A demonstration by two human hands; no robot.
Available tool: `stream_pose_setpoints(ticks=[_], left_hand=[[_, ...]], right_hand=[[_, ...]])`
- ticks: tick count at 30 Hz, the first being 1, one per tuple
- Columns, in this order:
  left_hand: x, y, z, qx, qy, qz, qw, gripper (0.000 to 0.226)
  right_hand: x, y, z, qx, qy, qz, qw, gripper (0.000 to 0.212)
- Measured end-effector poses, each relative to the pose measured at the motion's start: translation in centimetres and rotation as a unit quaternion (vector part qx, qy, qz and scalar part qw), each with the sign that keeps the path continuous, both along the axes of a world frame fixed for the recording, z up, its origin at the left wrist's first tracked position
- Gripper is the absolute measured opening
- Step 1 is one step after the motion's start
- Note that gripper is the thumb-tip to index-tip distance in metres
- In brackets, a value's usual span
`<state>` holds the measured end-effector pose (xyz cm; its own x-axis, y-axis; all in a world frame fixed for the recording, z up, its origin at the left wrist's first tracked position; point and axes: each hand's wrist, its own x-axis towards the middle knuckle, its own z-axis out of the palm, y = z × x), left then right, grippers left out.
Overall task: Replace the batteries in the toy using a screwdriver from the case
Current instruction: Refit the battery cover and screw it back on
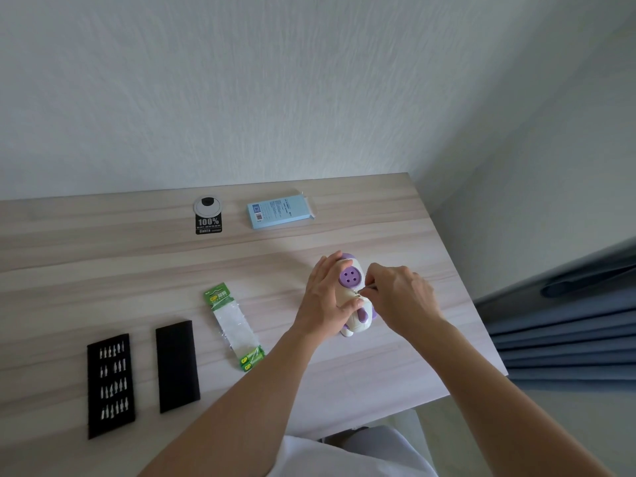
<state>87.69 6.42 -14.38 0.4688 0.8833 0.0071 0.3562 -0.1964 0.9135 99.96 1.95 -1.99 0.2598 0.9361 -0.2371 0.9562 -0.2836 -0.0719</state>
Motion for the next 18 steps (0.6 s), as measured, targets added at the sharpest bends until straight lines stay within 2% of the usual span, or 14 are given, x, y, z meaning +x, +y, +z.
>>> stream_pose_setpoints(ticks=[4,6,8,10,11,15,18], left_hand=[[-0.1,0.03,0.1,-0.002,-0.003,-0.003,1.0,0.066],[-0.14,0.08,0.04,-0.003,0.003,-0.007,1.0,0.066],[-0.14,0.12,-0.08,-0.003,0.009,-0.01,1.0,0.067],[-0.11,0.11,-0.1,-0.007,0.007,-0.011,1.0,0.067],[-0.07,0.08,-0.07,-0.007,0.006,-0.008,1.0,0.067],[0.02,-0.02,0.21,-0.003,0.007,-0.001,1.0,0.067],[-0.09,-0.03,0.34,-0.012,0.009,-0.005,1.0,0.068]], right_hand=[[-0.12,0.44,-0.16,-0.013,-0.032,-0.053,0.998,0.048],[-0.18,0.44,-0.15,-0.015,-0.011,-0.05,0.999,0.041],[-0.22,0.17,-0.17,-0.006,0.018,-0.016,1.0,0.017],[-0.2,-0.07,-0.14,-0.006,0.004,0.022,1.0,0.01],[-0.2,-0.11,-0.16,-0.007,-0.007,0.024,1.0,0.012],[-0.22,0.25,-0.27,-0.014,-0.007,-0.061,0.998,0.045],[-0.23,-0.07,-0.3,-0.005,0.006,-0.062,0.998,0.043]])
